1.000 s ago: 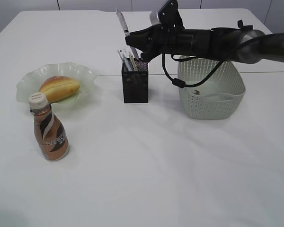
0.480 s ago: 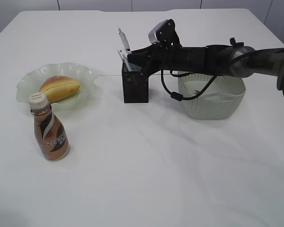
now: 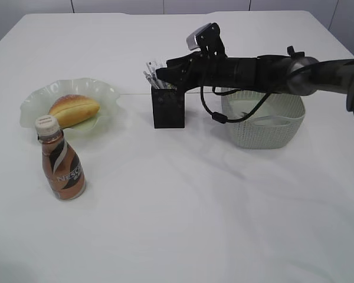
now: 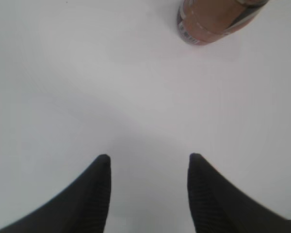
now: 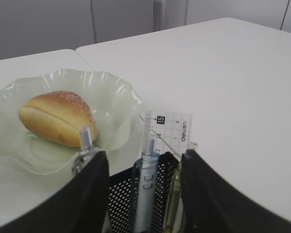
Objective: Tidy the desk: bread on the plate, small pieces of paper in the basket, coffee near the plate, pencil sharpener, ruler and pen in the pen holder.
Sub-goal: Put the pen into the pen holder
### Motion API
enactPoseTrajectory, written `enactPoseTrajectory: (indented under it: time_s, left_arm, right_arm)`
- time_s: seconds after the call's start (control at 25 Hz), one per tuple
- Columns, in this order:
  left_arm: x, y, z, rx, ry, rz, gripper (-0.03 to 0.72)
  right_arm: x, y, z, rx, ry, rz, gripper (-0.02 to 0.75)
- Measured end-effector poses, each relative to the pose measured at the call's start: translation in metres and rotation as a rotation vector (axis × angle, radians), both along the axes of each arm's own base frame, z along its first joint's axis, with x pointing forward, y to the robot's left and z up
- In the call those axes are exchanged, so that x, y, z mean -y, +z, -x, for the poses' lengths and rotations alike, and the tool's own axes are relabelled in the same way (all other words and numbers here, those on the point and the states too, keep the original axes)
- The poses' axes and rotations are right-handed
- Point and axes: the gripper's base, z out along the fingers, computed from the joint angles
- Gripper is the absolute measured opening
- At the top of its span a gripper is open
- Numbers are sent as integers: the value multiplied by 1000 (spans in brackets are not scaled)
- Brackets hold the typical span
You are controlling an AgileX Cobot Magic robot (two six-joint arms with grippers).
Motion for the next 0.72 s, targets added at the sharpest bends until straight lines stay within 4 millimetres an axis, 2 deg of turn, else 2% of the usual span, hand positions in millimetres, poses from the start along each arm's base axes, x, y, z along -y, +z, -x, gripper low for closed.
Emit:
enactPoseTrajectory:
  time_s: [0.08, 0.2, 0.36, 0.44, 0.56, 0.72]
  left_arm:
    - [0, 0, 0, 0, 0, 0, 379]
    - [0, 0, 0, 0, 0, 0, 379]
    - [0, 0, 0, -2, 0, 0, 379]
    - [0, 0, 0, -2, 0, 0, 379]
    - [0, 0, 0, -2, 0, 0, 379]
    - [0, 0, 0, 0, 0, 0, 379]
  right_arm:
    - [1, 11, 0, 12, -4, -9, 362]
    - [3, 48, 3, 24, -23, -53, 364]
    - [12, 98, 6, -179, -167, -205, 364]
    - [14, 118, 14, -220, -181, -162, 365]
    - [18, 132, 27, -332, -201, -59, 365]
    - [22, 137, 47, -642, -244, 0, 365]
